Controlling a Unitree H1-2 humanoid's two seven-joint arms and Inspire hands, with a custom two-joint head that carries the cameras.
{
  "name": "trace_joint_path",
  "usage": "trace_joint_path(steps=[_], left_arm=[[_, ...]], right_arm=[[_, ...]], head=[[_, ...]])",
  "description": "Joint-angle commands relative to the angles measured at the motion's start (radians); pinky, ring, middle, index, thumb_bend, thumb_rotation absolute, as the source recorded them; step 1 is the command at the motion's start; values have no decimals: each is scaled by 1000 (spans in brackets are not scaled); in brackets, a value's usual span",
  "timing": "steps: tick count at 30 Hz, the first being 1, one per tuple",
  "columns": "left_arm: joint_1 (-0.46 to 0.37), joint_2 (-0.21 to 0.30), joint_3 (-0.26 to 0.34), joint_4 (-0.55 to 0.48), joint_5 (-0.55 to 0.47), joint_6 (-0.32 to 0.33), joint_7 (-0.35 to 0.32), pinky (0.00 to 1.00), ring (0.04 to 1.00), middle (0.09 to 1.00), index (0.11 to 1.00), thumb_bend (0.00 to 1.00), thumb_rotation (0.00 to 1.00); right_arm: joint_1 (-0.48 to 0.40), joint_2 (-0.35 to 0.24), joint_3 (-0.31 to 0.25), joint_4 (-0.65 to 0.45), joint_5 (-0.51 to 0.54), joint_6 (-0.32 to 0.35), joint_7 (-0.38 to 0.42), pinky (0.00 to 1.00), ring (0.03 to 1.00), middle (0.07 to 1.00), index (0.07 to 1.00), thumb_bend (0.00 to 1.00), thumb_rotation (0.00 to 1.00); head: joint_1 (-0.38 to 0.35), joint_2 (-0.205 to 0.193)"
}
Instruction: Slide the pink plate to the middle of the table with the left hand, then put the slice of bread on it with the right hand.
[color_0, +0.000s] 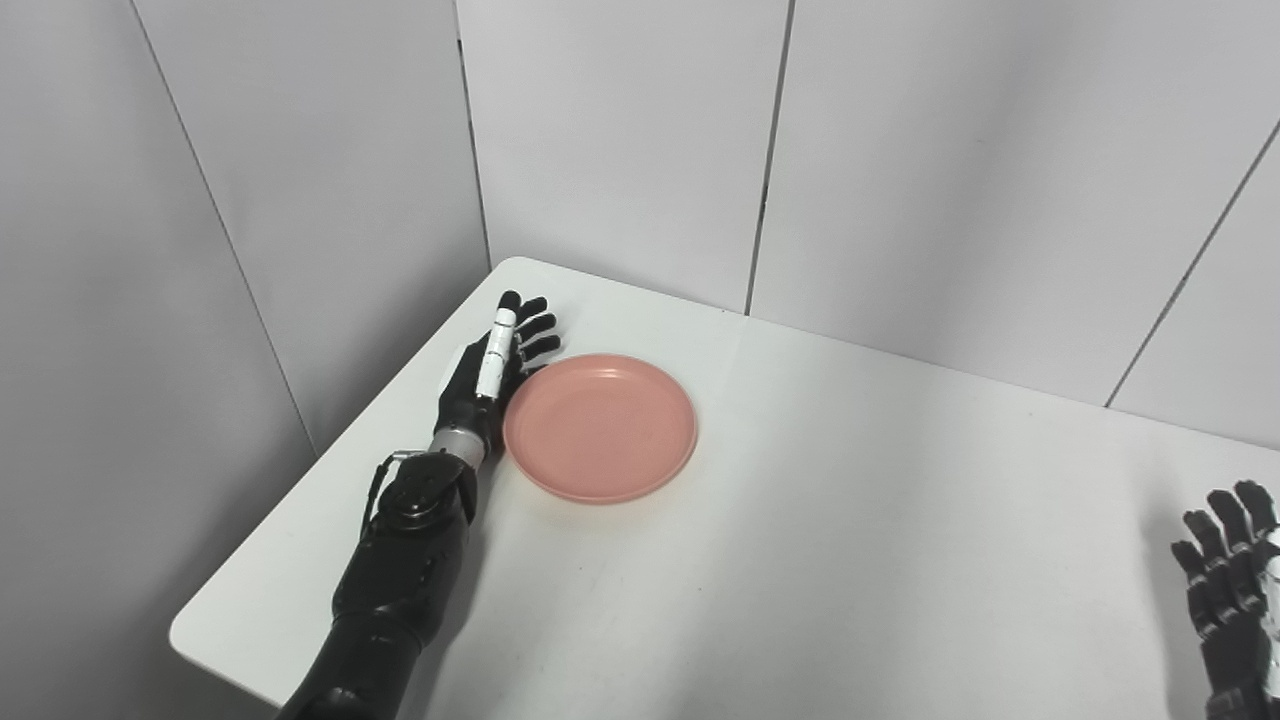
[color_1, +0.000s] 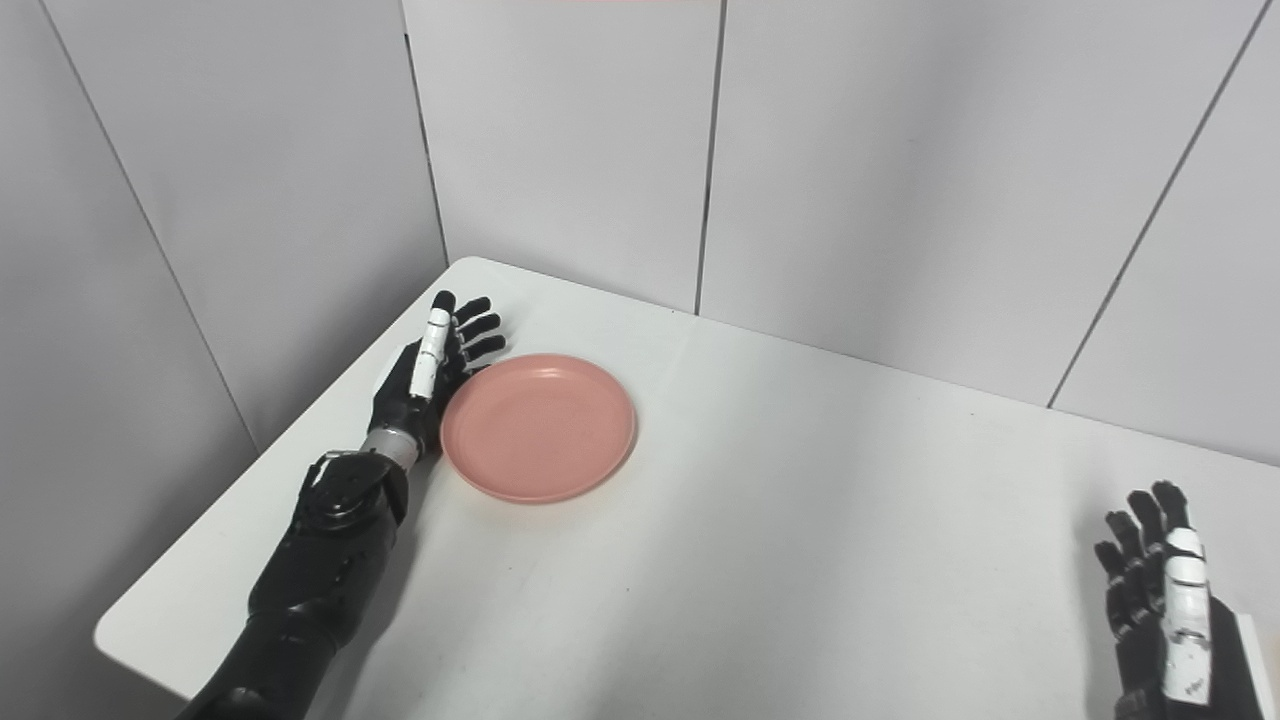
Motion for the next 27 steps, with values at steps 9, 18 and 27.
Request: trace_joint_path(steps=[9,18,27], left_arm=[[-62,-60,-10,-12,-49,8,-48,652,854,894,879,753,1000],[-74,-125,-45,-10,-19,12,-30,665,843,874,880,778,947],[-80,-193,-54,5,-23,14,-11,698,837,875,879,751,973]], right_arm=[[-34,-6,-9,-45,17,-8,-3,1000,990,989,986,548,896],[-36,-3,-9,-52,20,0,-14,1000,995,990,989,549,895],[-37,0,-5,-54,11,-4,-21,1000,996,992,994,571,883]], head=[[-5,3],[-15,5],[-35,12]])
